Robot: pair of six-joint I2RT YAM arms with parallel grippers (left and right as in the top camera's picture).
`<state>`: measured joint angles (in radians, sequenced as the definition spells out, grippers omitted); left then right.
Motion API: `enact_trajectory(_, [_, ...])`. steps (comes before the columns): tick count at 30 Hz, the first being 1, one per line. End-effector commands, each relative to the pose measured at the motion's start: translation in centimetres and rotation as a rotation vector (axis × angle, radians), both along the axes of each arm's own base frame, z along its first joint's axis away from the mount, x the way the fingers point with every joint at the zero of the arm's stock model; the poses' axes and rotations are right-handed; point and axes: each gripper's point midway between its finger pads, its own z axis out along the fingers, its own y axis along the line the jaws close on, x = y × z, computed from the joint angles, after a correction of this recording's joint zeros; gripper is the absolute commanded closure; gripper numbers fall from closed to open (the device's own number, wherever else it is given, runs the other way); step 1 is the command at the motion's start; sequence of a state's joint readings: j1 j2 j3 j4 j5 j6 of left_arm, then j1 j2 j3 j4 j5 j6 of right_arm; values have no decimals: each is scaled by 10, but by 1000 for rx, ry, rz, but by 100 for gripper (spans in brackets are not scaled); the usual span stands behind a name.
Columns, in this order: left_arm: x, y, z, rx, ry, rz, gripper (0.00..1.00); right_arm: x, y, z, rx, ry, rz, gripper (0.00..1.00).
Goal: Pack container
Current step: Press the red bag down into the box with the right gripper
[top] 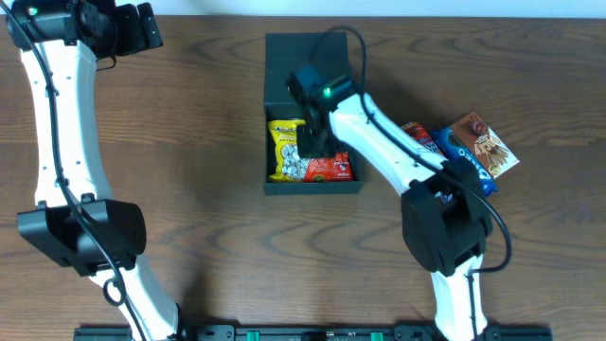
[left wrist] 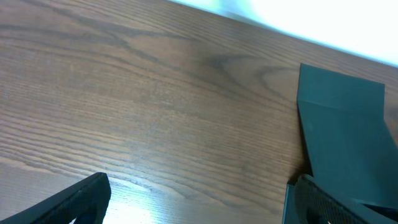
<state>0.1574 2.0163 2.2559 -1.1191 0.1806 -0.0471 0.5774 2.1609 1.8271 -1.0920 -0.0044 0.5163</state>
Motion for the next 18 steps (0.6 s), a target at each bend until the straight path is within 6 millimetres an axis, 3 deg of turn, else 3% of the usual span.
enact_trajectory(1, [2, 4, -6, 5, 12, -10, 5, 23, 13, 39, 54, -108, 61, 99])
enact_trajectory(4, [2, 4, -6, 5, 12, -10, 5, 30, 9, 43, 30, -140, 59, 98])
enact_trajectory(7, [2, 4, -6, 5, 12, -10, 5, 26, 1, 33, -5, -122, 52, 98])
enact_trajectory(18, [2, 4, -6, 5, 12, -10, 5, 9, -18, -37, -45, -60, 38, 98])
